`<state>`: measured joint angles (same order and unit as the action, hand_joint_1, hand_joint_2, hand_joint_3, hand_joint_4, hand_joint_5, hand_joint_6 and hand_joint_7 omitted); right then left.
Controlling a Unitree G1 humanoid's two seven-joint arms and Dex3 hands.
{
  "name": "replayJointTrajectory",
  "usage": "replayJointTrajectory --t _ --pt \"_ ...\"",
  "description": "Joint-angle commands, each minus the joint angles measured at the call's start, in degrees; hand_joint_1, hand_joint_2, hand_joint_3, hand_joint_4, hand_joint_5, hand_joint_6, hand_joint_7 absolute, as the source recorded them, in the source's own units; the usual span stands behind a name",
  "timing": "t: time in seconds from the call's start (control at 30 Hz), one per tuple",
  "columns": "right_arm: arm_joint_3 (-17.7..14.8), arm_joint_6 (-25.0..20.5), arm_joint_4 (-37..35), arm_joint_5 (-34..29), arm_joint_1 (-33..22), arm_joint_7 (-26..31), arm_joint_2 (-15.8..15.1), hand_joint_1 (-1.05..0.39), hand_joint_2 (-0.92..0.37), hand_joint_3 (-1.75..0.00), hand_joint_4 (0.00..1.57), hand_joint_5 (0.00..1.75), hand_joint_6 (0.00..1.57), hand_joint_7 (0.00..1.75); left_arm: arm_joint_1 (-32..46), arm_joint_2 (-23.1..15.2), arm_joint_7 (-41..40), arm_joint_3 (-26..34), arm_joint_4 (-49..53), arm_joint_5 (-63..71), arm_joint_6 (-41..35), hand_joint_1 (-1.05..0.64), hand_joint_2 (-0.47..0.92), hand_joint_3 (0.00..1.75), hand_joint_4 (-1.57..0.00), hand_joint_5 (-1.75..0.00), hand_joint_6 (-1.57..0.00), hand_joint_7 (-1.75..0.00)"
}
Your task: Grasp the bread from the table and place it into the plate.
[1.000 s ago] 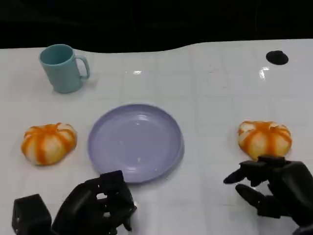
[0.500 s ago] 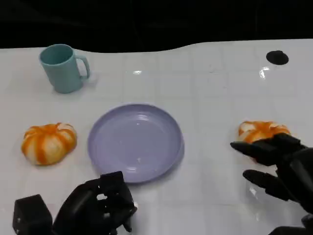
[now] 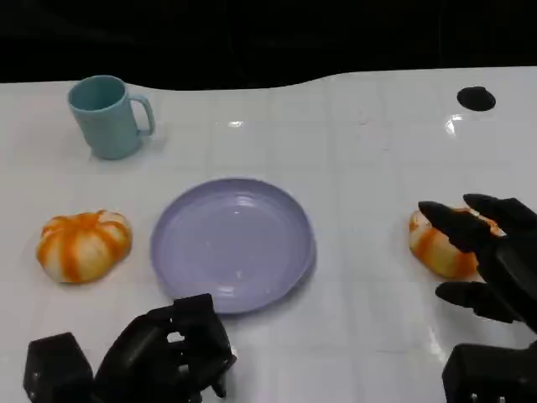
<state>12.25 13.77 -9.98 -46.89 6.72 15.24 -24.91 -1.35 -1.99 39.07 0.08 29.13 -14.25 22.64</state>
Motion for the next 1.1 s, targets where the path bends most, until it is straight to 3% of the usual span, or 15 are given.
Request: replayJointTrajectory --t 0.03,0.47,0.77,1.1 --pt "0.58 -3.89 0.30 -1.13 2.63 -4.47 -1.56 -0.58 -0.90 0.00 0.01 0.29 0.23 0.00 -0.07 -0.86 0.08 0.37 0.46 0.07 0.95 -0.54 0.72 0.52 -0.80 -1.75 -0.78 -1.39" --pt "6.15 -10.14 -7.61 -4.51 11.99 -10.41 -1.36 -0.62 -0.87 0.00 0.00 0.31 0.24 0.00 0.61 -0.40 -0.02 0.43 -0.60 -0.51 -0.19 -0.54 0.73 0.51 -0.80 -1.75 -0.78 -1.40" --pt "9.85 -10.53 -15.64 -3.72 17.23 -11.69 0.13 -0.58 -0.84 0.00 0.06 0.32 0.28 0.01 1.20 -0.30 -0.64 0.32 -1.52 -0.03 0.00 -0.55 0.74 0.50 -0.81 -1.75 -0.78 -1.40" --pt "13.07 -12.20 -24.17 -3.51 21.51 -12.93 1.65 -0.56 -0.86 -0.01 0.14 0.19 0.29 0.00 1.59 -0.32 -0.89 0.30 -1.91 0.45 0.60 -0.56 0.74 0.50 -0.79 -1.75 -0.76 -1.41"
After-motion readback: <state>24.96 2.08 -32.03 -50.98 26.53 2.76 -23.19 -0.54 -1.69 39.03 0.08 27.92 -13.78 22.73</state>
